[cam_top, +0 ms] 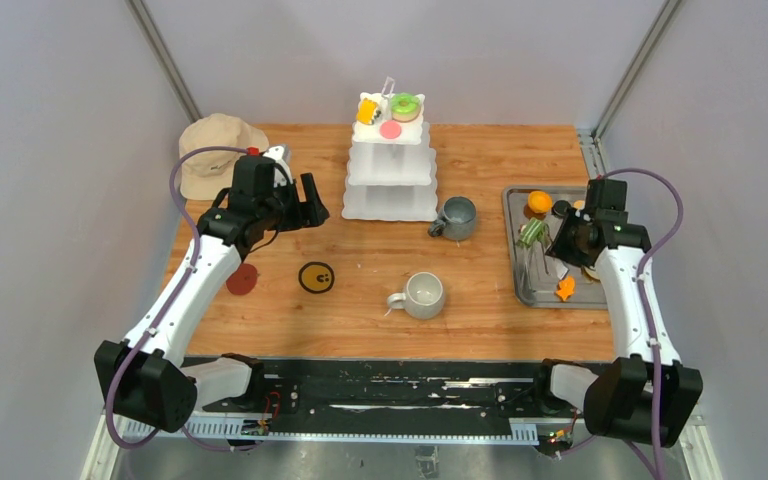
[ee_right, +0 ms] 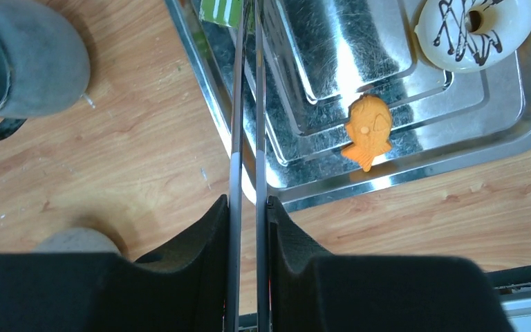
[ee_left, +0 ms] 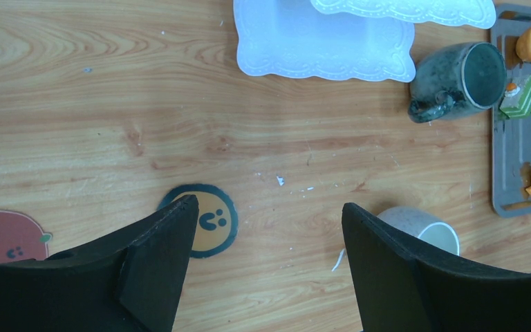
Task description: Serve the afternoon tea
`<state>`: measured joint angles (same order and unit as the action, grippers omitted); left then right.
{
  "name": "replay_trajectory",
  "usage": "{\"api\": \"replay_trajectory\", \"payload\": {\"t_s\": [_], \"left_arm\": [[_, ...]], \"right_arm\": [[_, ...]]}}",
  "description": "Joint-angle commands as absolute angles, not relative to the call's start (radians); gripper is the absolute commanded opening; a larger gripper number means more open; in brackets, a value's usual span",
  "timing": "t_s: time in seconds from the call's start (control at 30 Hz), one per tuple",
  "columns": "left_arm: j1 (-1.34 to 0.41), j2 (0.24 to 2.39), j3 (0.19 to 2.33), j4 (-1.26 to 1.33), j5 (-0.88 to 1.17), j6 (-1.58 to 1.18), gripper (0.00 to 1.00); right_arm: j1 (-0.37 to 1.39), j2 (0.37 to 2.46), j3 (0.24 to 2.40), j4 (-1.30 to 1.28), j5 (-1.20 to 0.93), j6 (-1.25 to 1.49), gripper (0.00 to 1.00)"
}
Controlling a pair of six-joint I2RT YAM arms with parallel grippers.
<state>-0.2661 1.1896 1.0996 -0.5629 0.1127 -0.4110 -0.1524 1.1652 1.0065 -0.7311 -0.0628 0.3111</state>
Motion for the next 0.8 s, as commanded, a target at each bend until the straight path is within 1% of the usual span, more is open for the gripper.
{"api": "replay_trajectory", "payload": {"t_s": [0.0,0.07,0.1,0.13,0.23,0.3,0.33,0.5,0.77], "left_arm": [[-0.273,1.193,1.108,-0.545,0.129,-0.406,0.8],[-0.273,1.191,1.106,-0.543,0.131,-0.408,0.8],[-0.273,1.188,1.105,-0.542,0.133,-0.408,0.8],[-0.273,1.186,1.104,-0.542,0.133,-0.408,0.8],[-0.273,1.179,1.104,-0.547,0.132,-0.407,0.8],[-0.273,1.173,1.102,-0.55,0.128,-0.405,0.8],[-0.273,1.17,1.1,-0.551,0.127,-0.404,0.8],[-0.272,1.169,1.098,-0.551,0.13,-0.406,0.8],[-0.273,1.183,1.111,-0.551,0.136,-0.404,0.8]], "right_arm": [[-0.161,1.119,1.016,-0.795,-0.117,0.283,0.01],[-0.163,1.114,1.015,-0.799,-0.091,0.277,0.01],[-0.162,1.113,1.014,-0.8,-0.083,0.275,0.03],[-0.162,1.116,1.013,-0.804,-0.082,0.273,0.08],[-0.153,1.111,1.01,-0.808,-0.084,0.278,0.27],[-0.143,1.101,1.009,-0.804,-0.081,0.287,0.36],[-0.138,1.095,1.008,-0.802,-0.081,0.291,0.38],[-0.102,1.083,1.015,-0.798,-0.072,0.31,0.43],[-0.073,1.083,1.031,-0.789,-0.064,0.338,0.43]]}}
